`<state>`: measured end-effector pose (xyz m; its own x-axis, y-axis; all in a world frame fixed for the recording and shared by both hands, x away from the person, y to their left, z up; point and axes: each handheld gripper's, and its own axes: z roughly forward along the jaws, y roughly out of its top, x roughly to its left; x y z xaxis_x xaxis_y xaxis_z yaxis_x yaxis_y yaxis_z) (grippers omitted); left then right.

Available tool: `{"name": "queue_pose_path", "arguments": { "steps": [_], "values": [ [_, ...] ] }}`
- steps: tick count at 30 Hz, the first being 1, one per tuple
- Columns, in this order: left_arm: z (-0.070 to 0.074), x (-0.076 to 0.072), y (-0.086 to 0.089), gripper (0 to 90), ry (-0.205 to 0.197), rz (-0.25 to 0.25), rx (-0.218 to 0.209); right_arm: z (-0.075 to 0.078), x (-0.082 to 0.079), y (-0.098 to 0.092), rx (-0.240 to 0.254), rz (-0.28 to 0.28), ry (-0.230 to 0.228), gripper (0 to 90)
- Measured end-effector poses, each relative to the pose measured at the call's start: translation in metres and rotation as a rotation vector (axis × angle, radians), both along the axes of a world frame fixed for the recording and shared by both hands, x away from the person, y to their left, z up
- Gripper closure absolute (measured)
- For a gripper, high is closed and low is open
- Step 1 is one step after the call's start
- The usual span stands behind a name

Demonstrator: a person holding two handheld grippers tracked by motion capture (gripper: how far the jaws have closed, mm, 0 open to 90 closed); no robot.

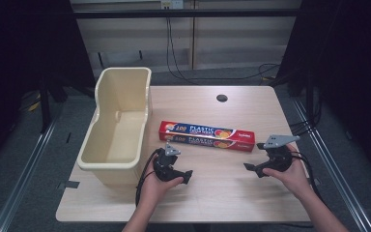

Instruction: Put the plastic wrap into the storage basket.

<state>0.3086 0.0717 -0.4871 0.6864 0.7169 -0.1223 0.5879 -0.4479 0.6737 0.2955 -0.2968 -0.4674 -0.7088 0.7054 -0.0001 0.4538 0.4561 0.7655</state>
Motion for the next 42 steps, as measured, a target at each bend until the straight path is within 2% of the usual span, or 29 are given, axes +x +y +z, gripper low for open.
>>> {"name": "queue_pose_path", "arguments": {
  "steps": [3, 5, 7, 8, 10, 12, 16, 17, 21, 22, 23, 24, 26, 27, 31, 32, 38, 39, 42],
  "values": [
    [0.000, 0.000, 0.001, 2.7, 0.005, -0.001, 0.013, 0.003, 0.003, 0.000, 0.007, -0.011, -0.006, 5.1],
    [-0.001, -0.001, 0.001, 2.7, 0.007, 0.011, -0.008, 0.005, 0.008, -0.001, 0.014, -0.014, -0.008, 7.1],
    [0.000, 0.000, 0.001, 2.7, 0.010, 0.010, -0.001, 0.008, 0.014, 0.000, 0.022, -0.032, -0.013, 8.5],
    [0.000, -0.001, 0.000, 2.7, 0.010, 0.019, -0.020, 0.008, 0.016, 0.000, 0.029, -0.028, -0.010, 11.2],
    [0.002, 0.000, 0.002, 2.7, 0.008, 0.000, -0.002, 0.011, 0.023, 0.000, 0.030, -0.035, -0.030, 16.2],
    [0.002, 0.001, 0.002, 2.8, 0.008, -0.004, -0.002, 0.014, 0.033, 0.000, 0.041, -0.044, -0.046, 23.8],
    [0.003, 0.001, 0.002, 2.9, 0.012, -0.004, 0.001, 0.017, 0.042, 0.001, 0.050, -0.046, -0.049, 20.5],
    [0.003, 0.001, 0.002, 3.0, 0.010, -0.002, 0.002, 0.018, 0.045, 0.003, 0.051, -0.031, -0.052, 18.0],
    [0.000, 0.001, -0.002, 2.9, 0.012, 0.013, -0.026, 0.020, 0.056, 0.009, 0.031, -0.006, -0.037, 12.3],
    [0.000, 0.001, -0.001, 3.0, 0.013, -0.005, -0.001, 0.020, 0.062, 0.013, 0.018, -0.006, -0.038, 10.0],
    [0.000, 0.001, -0.001, 3.0, 0.013, -0.005, -0.001, 0.020, 0.062, 0.013, 0.018, -0.006, -0.038, 10.0],
    [-0.001, 0.001, -0.002, 3.0, 0.016, 0.004, -0.021, 0.021, 0.068, 0.015, 0.026, 0.006, -0.039, 9.5],
    [0.000, 0.001, -0.002, 3.0, 0.016, 0.002, -0.017, 0.022, 0.070, 0.016, 0.023, 0.012, -0.038, 8.2],
    [0.000, 0.001, -0.002, 3.1, 0.013, -0.009, -0.002, 0.022, 0.074, 0.019, 0.018, 0.025, -0.037, 7.2],
    [-0.001, 0.001, -0.003, 3.1, 0.022, -0.013, -0.002, 0.022, 0.085, 0.027, 0.030, 0.052, -0.004, 5.7],
    [-0.001, 0.001, -0.003, 3.1, 0.020, -0.010, -0.004, 0.020, 0.091, 0.031, 0.032, 0.064, 0.017, 5.5],
    [-0.001, 0.001, -0.003, 3.1, 0.024, -0.010, 0.000, 0.015, 0.103, 0.041, 0.016, 0.087, 0.033, 5.5],
    [-0.003, 0.001, -0.004, 3.1, 0.019, 0.000, -0.021, 0.014, 0.105, 0.043, 0.017, 0.097, 0.037, 5.7],
    [-0.003, 0.001, -0.004, 3.2, 0.020, -0.004, -0.017, 0.013, 0.110, 0.051, 0.004, 0.117, 0.039, 5.7]
  ]
}}
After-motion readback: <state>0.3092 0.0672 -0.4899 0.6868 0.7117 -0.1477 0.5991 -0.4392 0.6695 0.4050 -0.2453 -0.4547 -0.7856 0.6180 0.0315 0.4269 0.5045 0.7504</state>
